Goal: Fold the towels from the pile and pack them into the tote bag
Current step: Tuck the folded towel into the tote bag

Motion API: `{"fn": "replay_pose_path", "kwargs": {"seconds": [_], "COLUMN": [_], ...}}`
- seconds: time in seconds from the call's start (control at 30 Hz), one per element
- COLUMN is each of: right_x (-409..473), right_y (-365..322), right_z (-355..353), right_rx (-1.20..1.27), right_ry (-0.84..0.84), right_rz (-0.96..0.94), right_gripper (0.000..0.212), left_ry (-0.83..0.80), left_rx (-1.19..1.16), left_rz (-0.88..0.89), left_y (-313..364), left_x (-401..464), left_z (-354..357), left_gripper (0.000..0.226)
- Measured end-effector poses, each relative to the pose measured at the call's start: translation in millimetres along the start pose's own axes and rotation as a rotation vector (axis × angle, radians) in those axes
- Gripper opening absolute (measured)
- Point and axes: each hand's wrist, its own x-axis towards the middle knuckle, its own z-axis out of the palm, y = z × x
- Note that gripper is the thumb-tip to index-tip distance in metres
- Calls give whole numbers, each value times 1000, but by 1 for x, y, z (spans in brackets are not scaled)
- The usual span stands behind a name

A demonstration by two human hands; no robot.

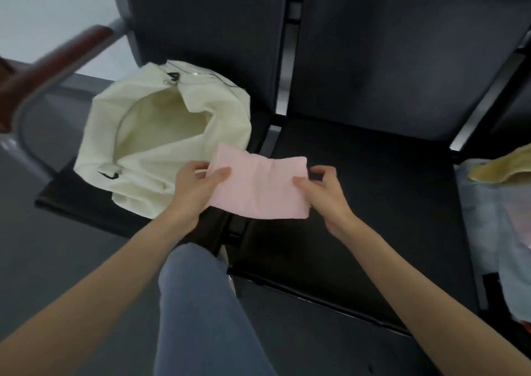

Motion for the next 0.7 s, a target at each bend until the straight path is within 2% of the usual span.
{"fn": "replay_pose_path", "kwargs": {"seconds": [0.1, 0.2, 0.27, 0.33, 0.47, 0.57, 0.63, 0.7], "right_x": [10, 37, 60, 90, 148, 163, 166, 174], "right_y": [-33, -58, -76, -90, -109, -115, -112, -107], "right_z": [44, 91, 121, 152, 210, 245, 262, 273], "right_rx": [-87, -292, -390, -479, -695, -1021, -1051, -1030], "right_ry": [-87, -120, -164, -188, -251, -451, -531, -512], "right_rz": [-210, -520, -630, -688, -602, -406, -263, -153], "right_gripper": [52, 33, 21, 23, 30, 35, 38, 41], "left_ry": [53, 100, 145, 192, 231, 205, 139, 84], "left_rx": [-29, -5, 37, 99, 276, 538, 692, 728], "left_rz": [12, 69, 120, 170, 236, 250, 281, 300], "left_y": [22, 37, 45, 48, 42, 21, 8, 2], "left_x": [27, 62, 91, 126, 192, 227, 244, 260], "left_z": [-47, -89, -113, -132, -154, -158, -153, -144], "left_gripper": [34, 36, 39, 42, 36, 25, 19, 12]}}
